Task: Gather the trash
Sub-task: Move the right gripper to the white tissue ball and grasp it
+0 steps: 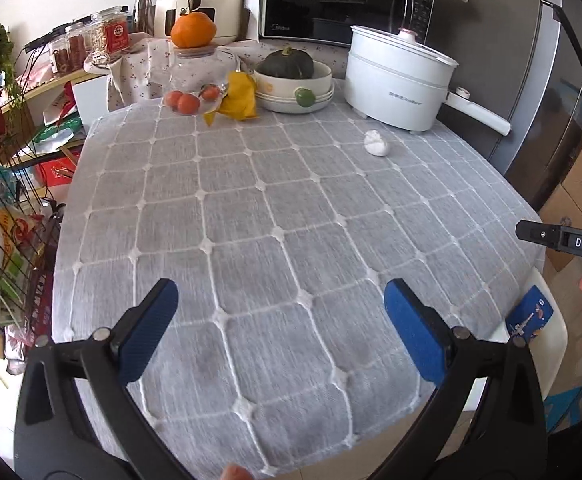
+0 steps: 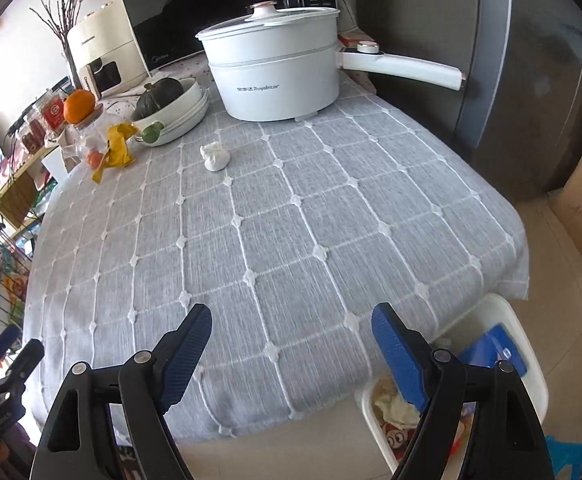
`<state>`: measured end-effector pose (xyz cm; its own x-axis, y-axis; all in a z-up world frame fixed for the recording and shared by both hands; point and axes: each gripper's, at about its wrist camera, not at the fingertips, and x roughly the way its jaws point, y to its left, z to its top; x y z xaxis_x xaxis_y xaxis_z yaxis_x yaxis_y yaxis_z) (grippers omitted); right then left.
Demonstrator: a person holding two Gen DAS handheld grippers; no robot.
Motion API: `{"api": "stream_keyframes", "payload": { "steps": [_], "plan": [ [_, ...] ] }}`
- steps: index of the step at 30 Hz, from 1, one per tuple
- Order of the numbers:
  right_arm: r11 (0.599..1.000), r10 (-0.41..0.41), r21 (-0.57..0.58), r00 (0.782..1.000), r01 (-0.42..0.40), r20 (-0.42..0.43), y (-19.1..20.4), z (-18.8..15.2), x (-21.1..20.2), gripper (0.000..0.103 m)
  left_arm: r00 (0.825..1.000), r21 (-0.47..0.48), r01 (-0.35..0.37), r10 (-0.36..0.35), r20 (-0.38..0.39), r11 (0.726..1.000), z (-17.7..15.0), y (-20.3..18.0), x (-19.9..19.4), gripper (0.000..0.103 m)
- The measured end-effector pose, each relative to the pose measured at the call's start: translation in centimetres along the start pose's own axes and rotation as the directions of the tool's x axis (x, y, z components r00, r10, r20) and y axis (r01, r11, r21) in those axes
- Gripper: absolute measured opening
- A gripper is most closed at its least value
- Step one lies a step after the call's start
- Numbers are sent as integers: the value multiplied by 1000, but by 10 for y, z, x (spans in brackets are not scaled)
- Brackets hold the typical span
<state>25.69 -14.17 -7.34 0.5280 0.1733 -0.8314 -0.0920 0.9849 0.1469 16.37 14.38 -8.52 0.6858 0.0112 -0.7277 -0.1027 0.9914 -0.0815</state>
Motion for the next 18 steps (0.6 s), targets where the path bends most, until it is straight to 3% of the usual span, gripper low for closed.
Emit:
{"api": "stream_keyframes", "payload": {
  "steps": [4, 7, 12, 18],
  "plan": [
    [998, -9, -60, 1000, 10, 5, 17, 22, 40, 84, 999, 19, 50, -50, -6, 999, 27, 20, 28, 102],
    [993, -7, -116, 1000, 8, 6, 34, 39, 70, 84, 999, 40, 47, -47, -10, 998, 49, 30, 52, 102],
    [990, 7, -142, 1000, -6, 7, 54, 72, 119, 84, 995, 49, 66, -62, -76, 997, 87, 45, 106, 102],
    [983, 41, -181, 999, -34, 36, 77, 108, 164, 83, 998, 53, 50, -48, -34, 997, 132, 50, 150, 102]
  ]
}}
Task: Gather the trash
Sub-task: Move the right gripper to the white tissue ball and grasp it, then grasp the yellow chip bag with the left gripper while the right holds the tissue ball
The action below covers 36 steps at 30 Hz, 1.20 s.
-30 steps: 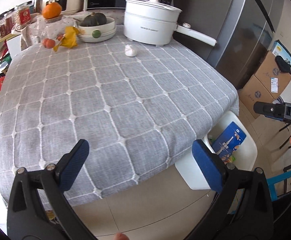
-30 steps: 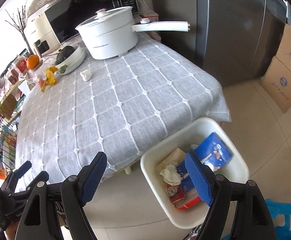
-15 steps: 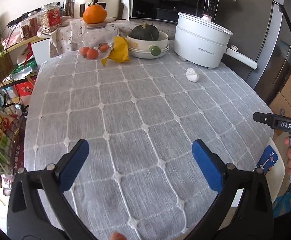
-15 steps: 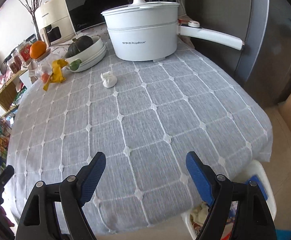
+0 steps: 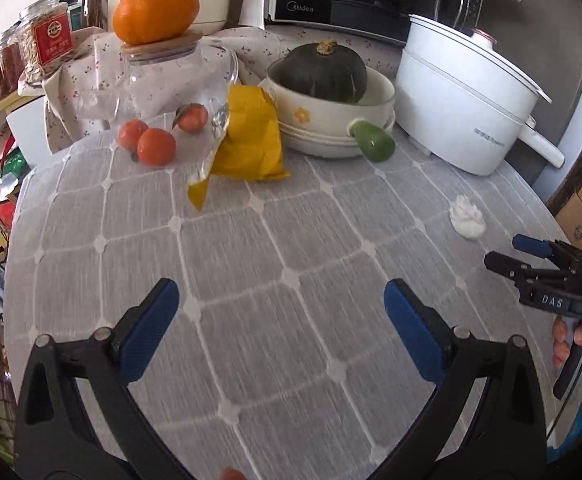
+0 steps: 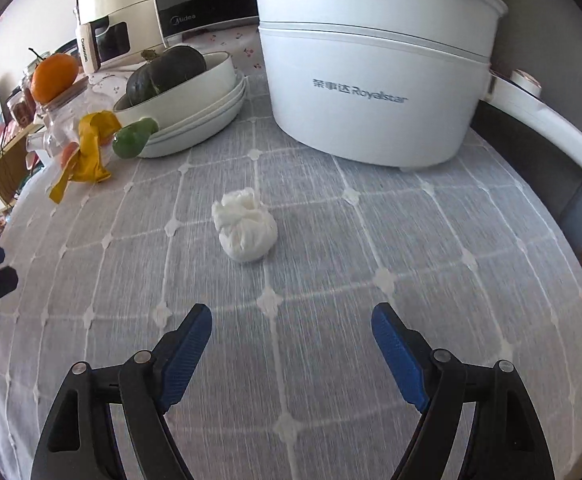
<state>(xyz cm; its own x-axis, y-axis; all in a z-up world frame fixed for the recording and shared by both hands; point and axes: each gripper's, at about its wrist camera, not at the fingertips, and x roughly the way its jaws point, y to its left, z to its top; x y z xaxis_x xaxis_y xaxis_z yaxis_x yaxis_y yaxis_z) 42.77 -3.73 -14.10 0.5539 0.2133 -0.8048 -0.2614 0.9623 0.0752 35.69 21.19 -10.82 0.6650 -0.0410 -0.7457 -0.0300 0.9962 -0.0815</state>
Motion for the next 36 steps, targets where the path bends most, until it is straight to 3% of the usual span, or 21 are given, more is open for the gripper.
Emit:
{"api": "stream_keyframes", "payload": {
  "steps": [4, 12, 14, 15, 17, 18, 22, 25, 36],
  "plan": [
    [999, 28, -42, 999, -27, 22, 12, 19, 21, 80, 997, 23, -58, 57, 57, 998, 27, 0, 23, 102],
    [993, 74, -101, 996, -68, 53, 22, 35, 41, 44, 986, 25, -129, 125, 107, 991, 62, 2, 70, 101],
    [992, 83, -103, 995, -77, 55, 22, 37, 42, 34, 986, 21, -139, 136, 95, 990, 67, 5, 82, 94],
    [991, 85, -106, 995, -79, 54, 22, 38, 42, 34, 988, 16, -135, 134, 77, 991, 69, 7, 88, 91],
    [990, 95, -113, 994, -88, 55, 23, 38, 42, 32, 991, 6, -125, 125, 51, 992, 73, 10, 95, 66],
    [989, 97, -113, 994, -91, 55, 22, 37, 42, 32, 991, -1, -124, 124, 45, 992, 74, 11, 97, 63],
    [989, 111, -103, 992, -105, 55, 18, 35, 40, 31, 993, -53, -106, 108, 44, 993, 73, 19, 94, 59],
    [991, 110, -87, 993, -106, 45, 15, 32, 36, 31, 995, -76, -83, 87, 47, 994, 67, 21, 83, 47],
    [998, 48, -45, 999, -47, 16, -10, -15, -35, 31, 1000, -17, -16, 16, -9, 1000, 9, -23, 4, 41]
  ]
}}
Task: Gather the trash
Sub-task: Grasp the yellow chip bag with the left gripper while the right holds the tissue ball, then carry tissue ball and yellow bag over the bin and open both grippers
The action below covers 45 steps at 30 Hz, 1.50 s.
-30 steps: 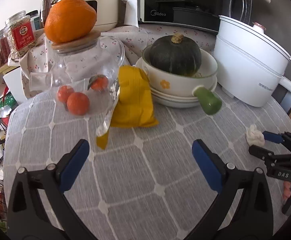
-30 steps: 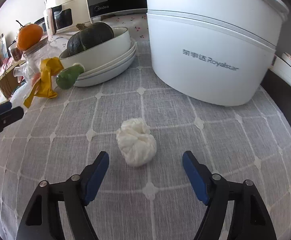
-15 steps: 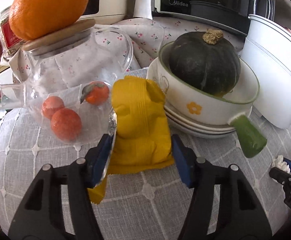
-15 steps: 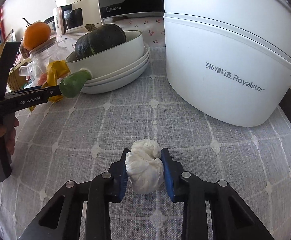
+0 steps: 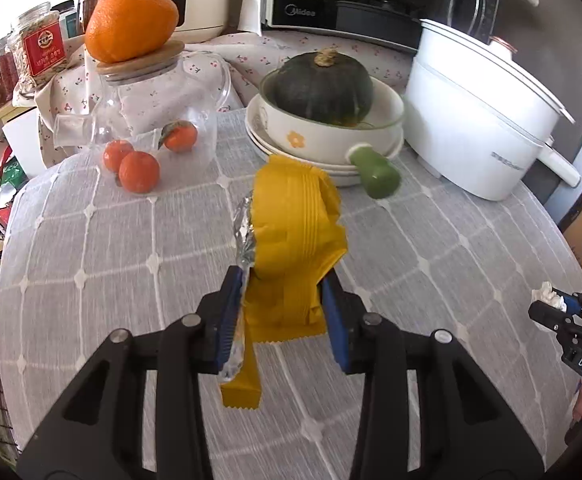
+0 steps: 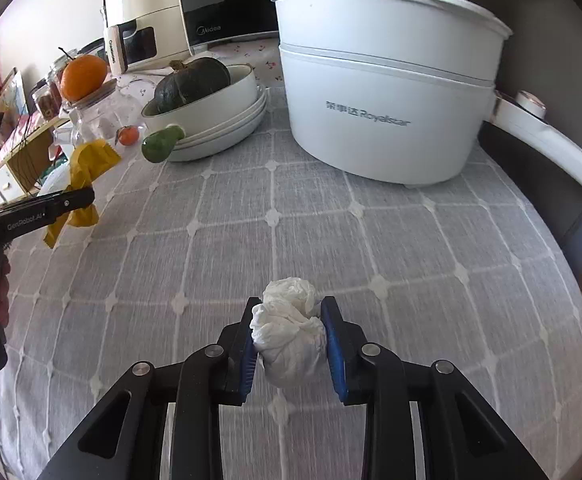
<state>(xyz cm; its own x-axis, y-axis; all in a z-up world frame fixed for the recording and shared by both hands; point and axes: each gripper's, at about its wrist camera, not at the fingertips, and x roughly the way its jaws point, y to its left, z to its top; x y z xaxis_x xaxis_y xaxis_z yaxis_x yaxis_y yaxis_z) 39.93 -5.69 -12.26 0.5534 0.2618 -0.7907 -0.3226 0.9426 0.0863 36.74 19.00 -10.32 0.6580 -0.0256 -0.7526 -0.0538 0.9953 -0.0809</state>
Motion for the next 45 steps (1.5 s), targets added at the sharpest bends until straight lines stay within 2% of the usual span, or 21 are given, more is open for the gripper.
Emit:
{"api": "stream_keyframes", "payload": {
  "steps": [13, 23, 30, 35, 39, 45],
  "plan": [
    [996, -42, 81, 999, 41, 10, -24, -67, -117, 31, 993, 66, 118, -119, 24, 991, -60, -63, -106, 41],
    [990, -74, 119, 997, 72, 11, -45, -116, -188, 31, 969, 77, 246, -245, -26, 966, -121, -120, -156, 41],
    [985, -98, 147, 995, 95, 18, -70, -156, -224, 31, 951, 110, 309, -306, -39, 945, -152, -154, -173, 41],
    [958, -84, 269, 995, 97, -60, -105, -183, -235, 31, 921, 97, 389, -384, -72, 916, -168, -175, -172, 41],
    [945, -113, 297, 988, 140, -106, -130, -207, -241, 31, 911, 156, 411, -399, -105, 898, -179, -201, -168, 41],
    [903, -112, 393, 977, 175, -179, -172, -240, -238, 32, 890, 188, 454, -431, -151, 871, -187, -234, -161, 41]
  ]
}}
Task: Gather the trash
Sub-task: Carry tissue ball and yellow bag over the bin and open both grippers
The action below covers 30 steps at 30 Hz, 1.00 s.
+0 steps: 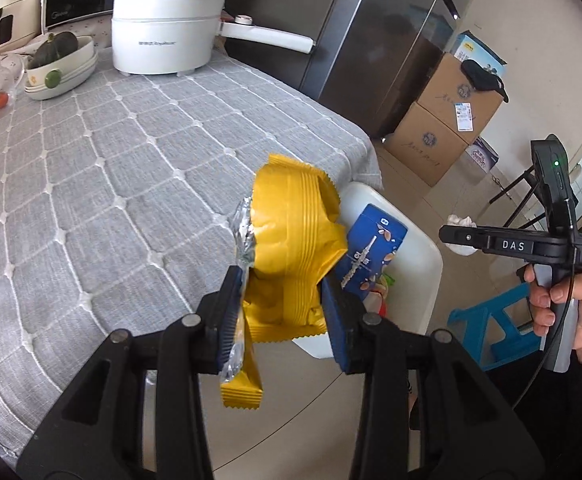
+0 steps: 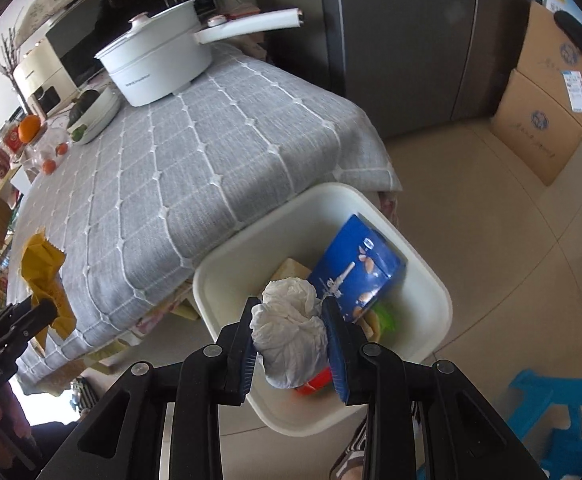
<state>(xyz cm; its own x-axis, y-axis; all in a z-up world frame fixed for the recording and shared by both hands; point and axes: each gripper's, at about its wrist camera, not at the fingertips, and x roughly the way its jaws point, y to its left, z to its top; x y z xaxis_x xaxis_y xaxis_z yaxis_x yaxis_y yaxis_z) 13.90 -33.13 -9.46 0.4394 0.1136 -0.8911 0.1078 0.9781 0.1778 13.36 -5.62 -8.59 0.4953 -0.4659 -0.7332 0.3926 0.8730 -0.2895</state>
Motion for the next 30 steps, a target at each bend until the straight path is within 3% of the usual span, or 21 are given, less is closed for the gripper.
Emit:
{"api": "stream_keyframes", "payload": {
  "steps": [4, 9, 17, 22, 24, 28, 30],
  "plan": [
    [999, -7, 36, 1000, 8, -21, -16, -4, 5, 36, 1000, 22, 28, -27, -14, 999, 3, -18, 13, 41],
    [998, 6, 55, 1000, -5, -16, -27, -4, 1, 56, 997, 49, 66, -64, -34, 997, 6, -40, 32, 41],
    [997, -9, 71, 1000, 10, -16, -41, -7, -7, 60, 990, 88, 128, -121, -73, 988, 12, -77, 73, 42],
    [995, -37, 87, 999, 38, -13, -54, -7, -9, 61, 989, 134, 131, -121, -81, 982, 13, -93, 96, 45],
    [995, -52, 90, 999, 53, -15, -58, -7, -9, 61, 991, 150, 121, -112, -73, 981, 14, -94, 100, 52],
    [994, -66, 89, 998, 67, -18, -62, -6, -8, 61, 996, 174, 67, -54, -73, 982, 16, -96, 106, 82],
    [994, -71, 83, 997, 72, -16, -62, -6, -8, 64, 997, 170, 39, -26, -78, 985, 16, -96, 106, 87]
  ]
}}
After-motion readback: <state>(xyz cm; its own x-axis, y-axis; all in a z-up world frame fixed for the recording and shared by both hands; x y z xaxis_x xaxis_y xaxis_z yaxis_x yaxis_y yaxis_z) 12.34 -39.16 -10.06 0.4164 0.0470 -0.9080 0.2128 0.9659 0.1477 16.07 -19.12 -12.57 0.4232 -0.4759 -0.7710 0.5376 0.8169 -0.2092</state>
